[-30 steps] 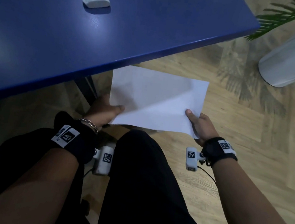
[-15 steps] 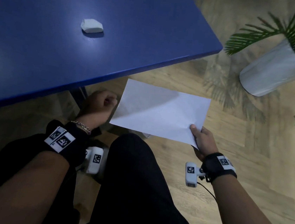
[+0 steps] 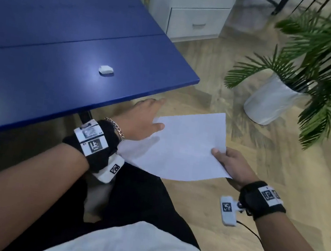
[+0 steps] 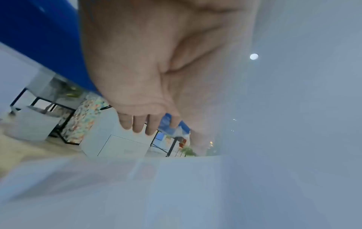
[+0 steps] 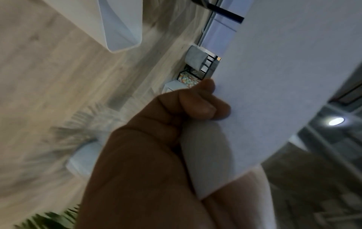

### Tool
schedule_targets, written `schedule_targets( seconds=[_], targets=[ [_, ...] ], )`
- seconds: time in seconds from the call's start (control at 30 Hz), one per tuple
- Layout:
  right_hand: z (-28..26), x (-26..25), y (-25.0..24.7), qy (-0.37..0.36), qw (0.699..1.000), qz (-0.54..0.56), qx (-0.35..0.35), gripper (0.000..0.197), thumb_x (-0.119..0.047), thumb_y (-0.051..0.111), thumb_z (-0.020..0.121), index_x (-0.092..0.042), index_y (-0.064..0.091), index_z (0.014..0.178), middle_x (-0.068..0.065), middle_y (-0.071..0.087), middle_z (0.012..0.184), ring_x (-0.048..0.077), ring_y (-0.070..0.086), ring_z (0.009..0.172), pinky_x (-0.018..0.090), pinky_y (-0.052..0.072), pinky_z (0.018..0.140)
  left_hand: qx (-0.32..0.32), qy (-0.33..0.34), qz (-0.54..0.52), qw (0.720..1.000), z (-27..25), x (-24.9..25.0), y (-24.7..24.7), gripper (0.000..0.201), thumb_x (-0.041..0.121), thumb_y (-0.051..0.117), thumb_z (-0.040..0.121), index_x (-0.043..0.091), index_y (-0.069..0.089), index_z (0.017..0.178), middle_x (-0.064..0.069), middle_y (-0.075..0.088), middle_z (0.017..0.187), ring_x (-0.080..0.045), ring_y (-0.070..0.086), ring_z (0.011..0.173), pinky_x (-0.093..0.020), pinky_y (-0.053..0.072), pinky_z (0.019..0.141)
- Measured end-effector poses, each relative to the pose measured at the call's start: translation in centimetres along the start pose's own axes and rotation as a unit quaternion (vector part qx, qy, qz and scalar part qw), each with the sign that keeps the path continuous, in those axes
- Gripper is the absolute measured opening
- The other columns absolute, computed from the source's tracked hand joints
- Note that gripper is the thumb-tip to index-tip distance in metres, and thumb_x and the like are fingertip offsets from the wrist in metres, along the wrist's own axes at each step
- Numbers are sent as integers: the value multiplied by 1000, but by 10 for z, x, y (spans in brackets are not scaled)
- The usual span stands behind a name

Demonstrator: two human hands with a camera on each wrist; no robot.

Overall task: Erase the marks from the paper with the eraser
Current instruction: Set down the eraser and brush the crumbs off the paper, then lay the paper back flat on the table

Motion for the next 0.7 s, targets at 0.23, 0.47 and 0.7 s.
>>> schedule_targets(
  seconds=[0.23, 0.47, 0.7],
  targets=[
    [-44, -84, 22, -62, 993, -58, -79, 31, -24, 57, 107, -5, 71, 126, 16, 78, 120, 34, 77, 105, 37, 64, 80, -85, -9, 5, 996, -52, 12, -55, 40, 37, 69, 102, 22, 61, 138, -1, 68, 121, -19, 63, 112, -26, 45, 84],
    [-58, -168, 77, -158, 983, 57, -77, 61, -46, 67, 97, 2, 64, 135, 10, 76, 107, 24, 74, 83, 31, 59, 64, 62, -98, -109, 987, -125, -38, -150, 24, 37, 74, 94, 16, 76, 104, 7, 76, 106, 3, 69, 91, -41, 57, 92],
    [-72, -180, 230, -212, 964, -16, -162, 71, -53, 81, 85, -25, 55, 145, 11, 74, 122, 29, 75, 109, 49, 60, 96, 240, -172, -270, 917, -226, -112, -228, 29, 31, 75, 88, 14, 78, 110, -4, 82, 108, -30, 79, 103, -55, 59, 99]
  ],
)
Point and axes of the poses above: each hand's wrist, its own z-axis towards the middle knuckle, its own y-axis out of the palm, x = y × z, the point moved 10 cm from there along z, towards the middle knuckle
